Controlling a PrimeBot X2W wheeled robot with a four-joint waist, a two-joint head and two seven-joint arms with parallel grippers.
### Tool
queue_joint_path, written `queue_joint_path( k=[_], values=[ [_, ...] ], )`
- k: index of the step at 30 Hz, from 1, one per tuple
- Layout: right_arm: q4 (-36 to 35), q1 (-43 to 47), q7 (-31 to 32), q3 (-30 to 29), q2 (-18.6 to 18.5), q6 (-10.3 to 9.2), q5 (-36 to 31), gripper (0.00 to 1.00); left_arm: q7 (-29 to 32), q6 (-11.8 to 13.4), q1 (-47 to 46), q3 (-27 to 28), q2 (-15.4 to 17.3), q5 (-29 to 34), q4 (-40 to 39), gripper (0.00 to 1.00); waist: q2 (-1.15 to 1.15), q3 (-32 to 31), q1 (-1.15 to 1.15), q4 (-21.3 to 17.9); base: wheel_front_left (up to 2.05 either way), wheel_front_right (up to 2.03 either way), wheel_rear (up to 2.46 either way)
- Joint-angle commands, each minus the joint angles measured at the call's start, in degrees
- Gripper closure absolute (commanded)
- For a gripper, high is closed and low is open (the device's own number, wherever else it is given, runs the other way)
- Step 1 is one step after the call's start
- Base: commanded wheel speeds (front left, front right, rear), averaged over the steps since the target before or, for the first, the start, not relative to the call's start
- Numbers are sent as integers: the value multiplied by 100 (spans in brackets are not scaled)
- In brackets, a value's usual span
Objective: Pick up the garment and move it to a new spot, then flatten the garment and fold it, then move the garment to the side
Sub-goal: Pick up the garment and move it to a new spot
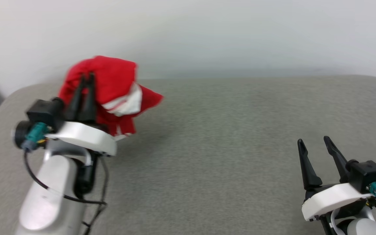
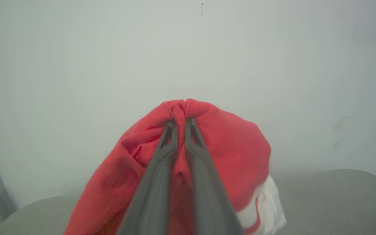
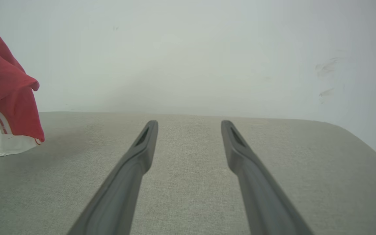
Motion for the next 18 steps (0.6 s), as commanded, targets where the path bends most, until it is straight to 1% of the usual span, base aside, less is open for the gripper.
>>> queue_joint_path(
  k=[1,5,9,12,14,18],
  values=[
    [-50,45,28,21,1,-3,-9,0,10,-25,107,-108,-129,5,-196,100,0,-63,1,-472,0,0,0],
    [-144,48,64,-24,3,-3,2,0,101,-129,315,-568,-501,-2,-648,100,0,80,1,-914,0,0,0],
    [-214,7,79,-29,5,-3,53,0,183,-235,473,-1014,-828,9,-865,100,0,336,1,-1250,0,0,0],
    [-265,-57,44,-52,5,-3,80,0,210,-271,619,-1243,-952,28,-793,100,0,592,1,-1376,0,0,0],
    [-295,-95,24,-73,5,-3,92,0,253,-291,706,-1379,-980,58,-683,100,0,797,1,-1406,0,0,0],
    [-314,-169,-22,-64,4,-3,118,0,271,-298,922,-1523,-906,116,-337,100,0,1151,1,-1412,0,0,0]
  ],
)
